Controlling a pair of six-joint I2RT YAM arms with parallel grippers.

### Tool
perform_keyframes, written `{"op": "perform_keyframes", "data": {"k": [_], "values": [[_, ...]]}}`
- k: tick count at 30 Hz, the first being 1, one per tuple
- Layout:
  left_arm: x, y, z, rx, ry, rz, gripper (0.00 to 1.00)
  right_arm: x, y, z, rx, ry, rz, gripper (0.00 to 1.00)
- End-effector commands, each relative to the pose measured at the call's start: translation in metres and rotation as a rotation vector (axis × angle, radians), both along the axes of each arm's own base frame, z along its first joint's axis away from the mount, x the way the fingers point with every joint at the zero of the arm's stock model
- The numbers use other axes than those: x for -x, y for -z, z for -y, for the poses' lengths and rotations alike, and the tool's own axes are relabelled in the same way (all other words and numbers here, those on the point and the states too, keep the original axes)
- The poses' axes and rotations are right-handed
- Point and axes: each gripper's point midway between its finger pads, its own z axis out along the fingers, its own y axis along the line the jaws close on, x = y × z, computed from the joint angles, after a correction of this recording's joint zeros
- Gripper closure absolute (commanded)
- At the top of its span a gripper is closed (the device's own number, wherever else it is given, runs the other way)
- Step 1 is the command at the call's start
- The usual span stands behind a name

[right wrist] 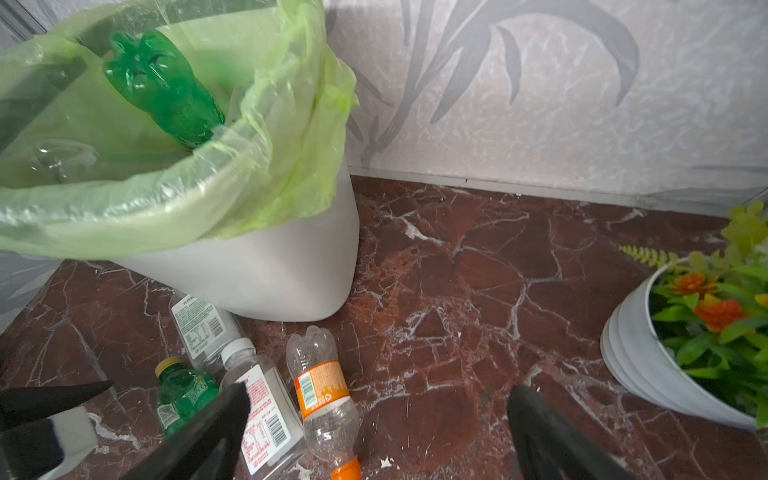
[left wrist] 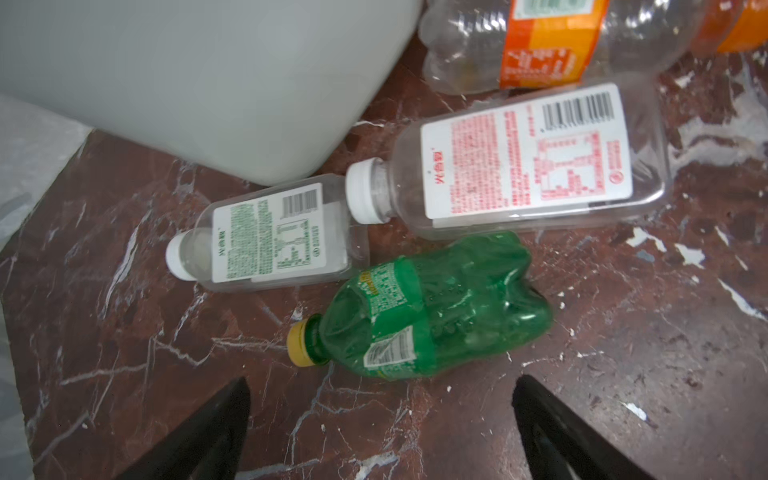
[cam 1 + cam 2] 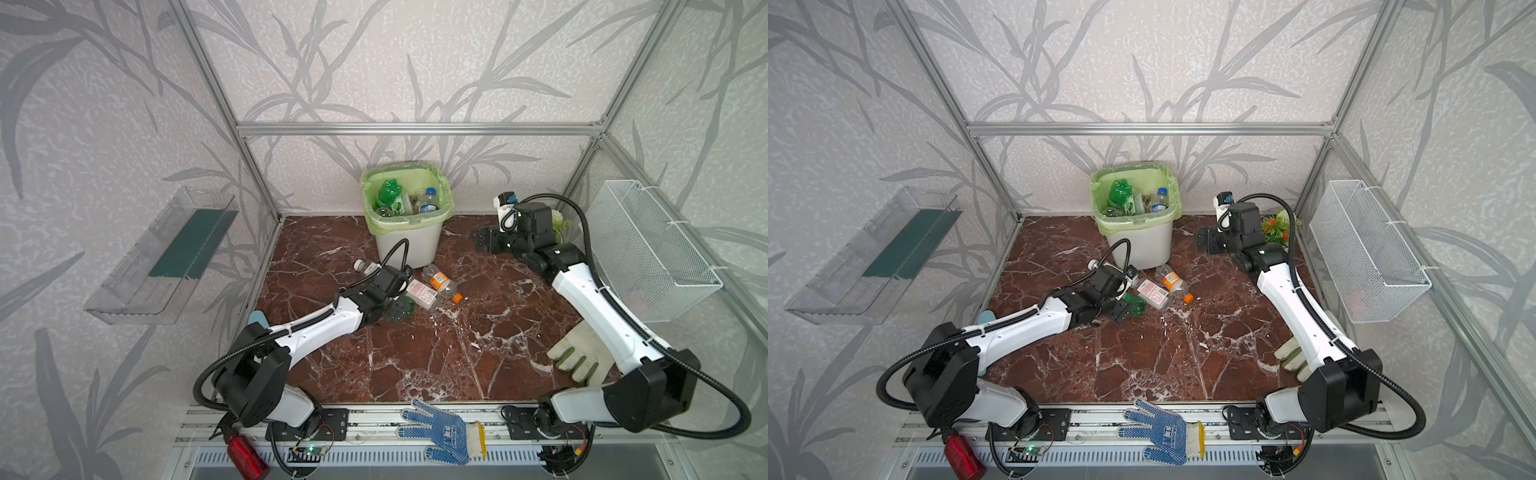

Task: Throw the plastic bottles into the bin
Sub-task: 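Grasp the crushed green bottle with the left gripper while the right withdraws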

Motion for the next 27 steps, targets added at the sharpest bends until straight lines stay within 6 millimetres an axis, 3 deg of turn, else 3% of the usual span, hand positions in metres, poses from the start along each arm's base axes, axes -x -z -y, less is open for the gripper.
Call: {"op": "perform_keyframes", "data": {"k": [1, 5, 8, 17, 23, 27], "values": [[0.003, 0.007, 0.007, -0.106, 0.132, -0.059, 0.02, 0.011, 0.017, -0.001, -0.062, -0.016, -0.023, 0.03], [0.004, 0.023, 0.016, -0.175, 0.237, -0.144, 0.06, 0.022, 0.051, 0.013, -0.074, 0.02, -0.096, 0.03], [0.004, 0.036, 0.021, -0.214, 0.295, -0.2, 0.09, 0.027, 0.061, 0.022, -0.095, 0.04, -0.116, 0.03], [0.018, 0.063, 0.033, -0.197, 0.377, -0.335, 0.18, 0.033, 0.072, 0.034, -0.11, 0.057, -0.144, 0.03], [0.03, 0.07, 0.036, -0.15, 0.367, -0.395, 0.41, 0.033, 0.077, 0.032, -0.124, 0.049, -0.162, 0.03], [0.035, 0.065, 0.042, -0.09, 0.353, -0.413, 0.5, 0.033, 0.08, 0.031, -0.13, 0.045, -0.171, 0.03]]}}
